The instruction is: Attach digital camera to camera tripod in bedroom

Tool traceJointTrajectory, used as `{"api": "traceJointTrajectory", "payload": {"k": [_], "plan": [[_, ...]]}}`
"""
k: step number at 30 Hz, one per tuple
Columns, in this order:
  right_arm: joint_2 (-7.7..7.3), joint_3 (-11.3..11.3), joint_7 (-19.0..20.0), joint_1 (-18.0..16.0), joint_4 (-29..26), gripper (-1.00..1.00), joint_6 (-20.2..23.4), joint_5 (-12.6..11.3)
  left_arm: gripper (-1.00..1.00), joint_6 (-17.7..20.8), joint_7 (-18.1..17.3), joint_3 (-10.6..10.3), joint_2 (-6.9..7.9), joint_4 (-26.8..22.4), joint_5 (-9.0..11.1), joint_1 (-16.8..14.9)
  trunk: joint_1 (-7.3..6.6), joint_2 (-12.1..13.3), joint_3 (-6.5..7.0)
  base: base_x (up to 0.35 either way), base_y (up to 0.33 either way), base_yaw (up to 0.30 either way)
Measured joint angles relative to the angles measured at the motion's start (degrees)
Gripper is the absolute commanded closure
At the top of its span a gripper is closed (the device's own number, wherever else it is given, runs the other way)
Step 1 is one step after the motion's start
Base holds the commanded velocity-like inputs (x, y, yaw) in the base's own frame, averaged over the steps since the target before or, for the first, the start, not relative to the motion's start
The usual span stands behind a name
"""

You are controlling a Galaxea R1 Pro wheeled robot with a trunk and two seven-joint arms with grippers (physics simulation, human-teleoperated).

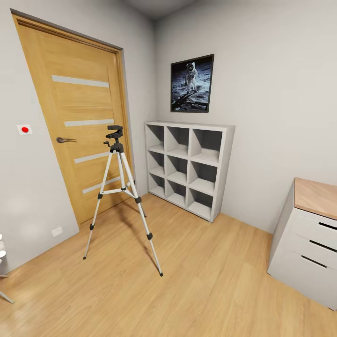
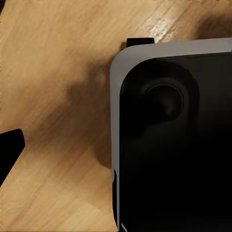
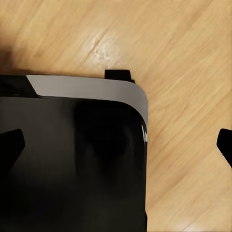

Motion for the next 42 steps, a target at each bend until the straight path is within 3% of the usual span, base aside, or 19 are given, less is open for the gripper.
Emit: {"api": "traceJointTrajectory", "payload": {"k": [11,22,30,36,42], "plan": [[-0.06,0.03,0.08,-0.08,-0.13,-1.00,-0.05,0.02,-1.00,-0.16,0.13,0.01,0.22,-0.02,0.03,-0.09,0.00,0.00,0.00,0.000,0.013,0.000],[-0.18,-0.57,-0.13,-0.59,-0.53,-1.00,0.43,-0.23,-1.00,-0.03,0.10,0.07,0.65,-0.15,0.12,-1.01,0.00,0.00,0.00,0.000,0.192,0.000],[-1.29,-0.64,0.18,-2.76,-2.80,-1.00,0.03,-0.16,-1.00,0.66,-0.63,0.13,2.35,-0.13,2.34,-4.01,0.00,0.00,0.00,0.000,0.268,0.000],[-2.01,-0.45,0.64,-3.29,-8.62,-1.00,0.33,-0.31,-1.00,2.03,-1.00,0.12,3.80,-0.18,4.78,-7.53,0.00,0.00,0.01,0.000,0.207,0.000],[-2.23,-0.42,1.01,-3.08,-18.36,-1.00,3.12,-0.28,-1.00,3.79,-2.59,0.05,3.94,-0.16,5.66,-11.82,0.00,0.00,0.01,-0.024,0.075,-0.005]]}}
